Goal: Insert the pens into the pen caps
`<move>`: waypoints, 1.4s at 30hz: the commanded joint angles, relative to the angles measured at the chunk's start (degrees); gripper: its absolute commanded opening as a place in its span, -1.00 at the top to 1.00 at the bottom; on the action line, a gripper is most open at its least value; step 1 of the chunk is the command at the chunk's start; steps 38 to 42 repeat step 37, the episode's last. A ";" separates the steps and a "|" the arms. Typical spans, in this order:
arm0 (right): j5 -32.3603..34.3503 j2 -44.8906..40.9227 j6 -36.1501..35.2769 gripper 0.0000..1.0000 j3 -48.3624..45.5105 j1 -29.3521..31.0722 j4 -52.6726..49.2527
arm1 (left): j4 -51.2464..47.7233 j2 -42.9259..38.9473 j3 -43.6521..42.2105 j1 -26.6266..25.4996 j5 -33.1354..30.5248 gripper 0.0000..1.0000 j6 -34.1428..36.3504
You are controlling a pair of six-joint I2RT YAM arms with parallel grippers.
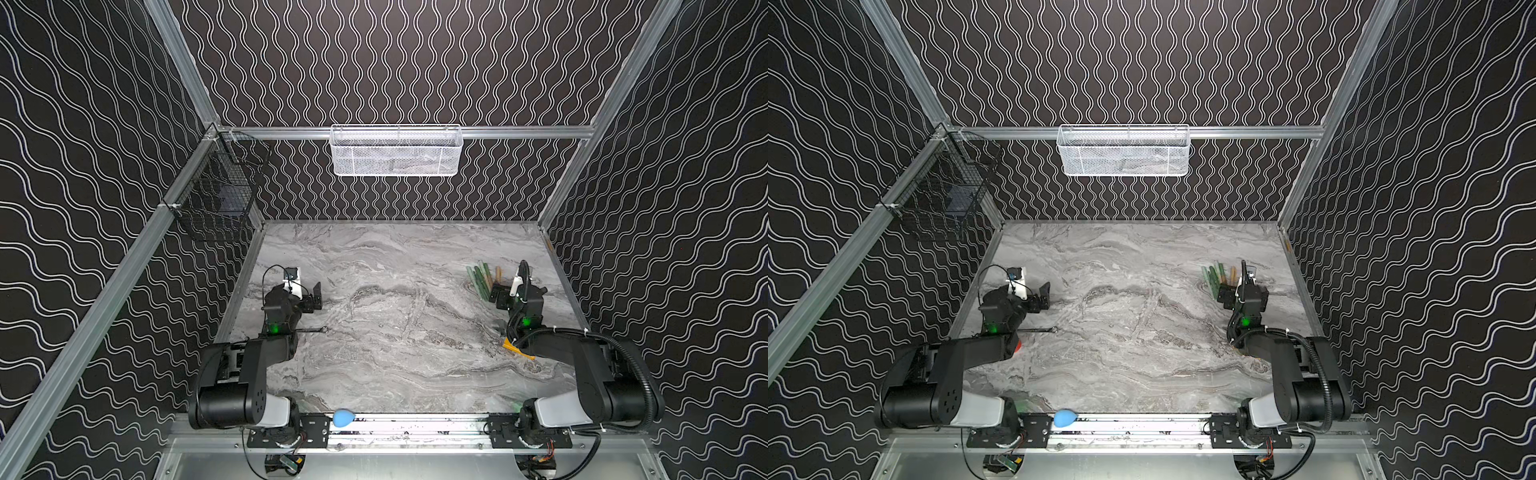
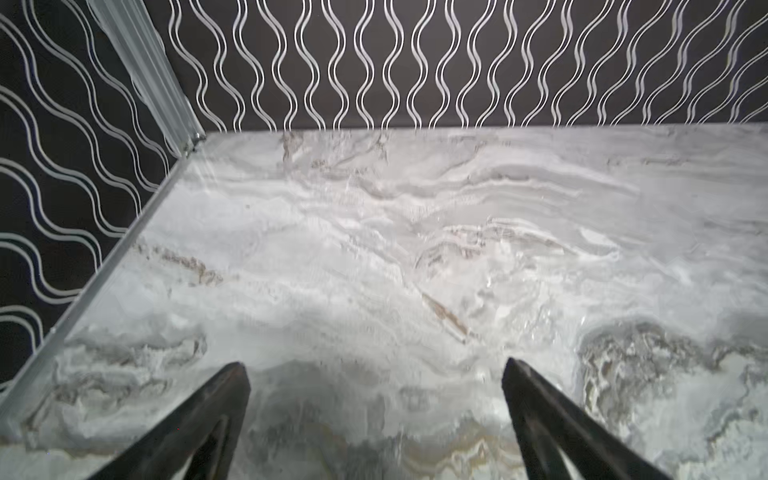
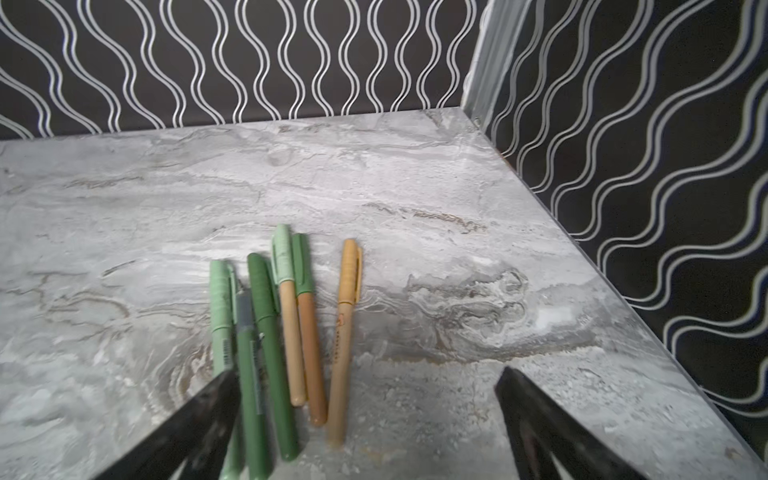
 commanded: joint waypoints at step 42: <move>3.80 4.79 0.50 -1.00 -8.60 0.82 27.21 | 6.69 4.67 1.55 -7.24 -9.84 -0.98 4.62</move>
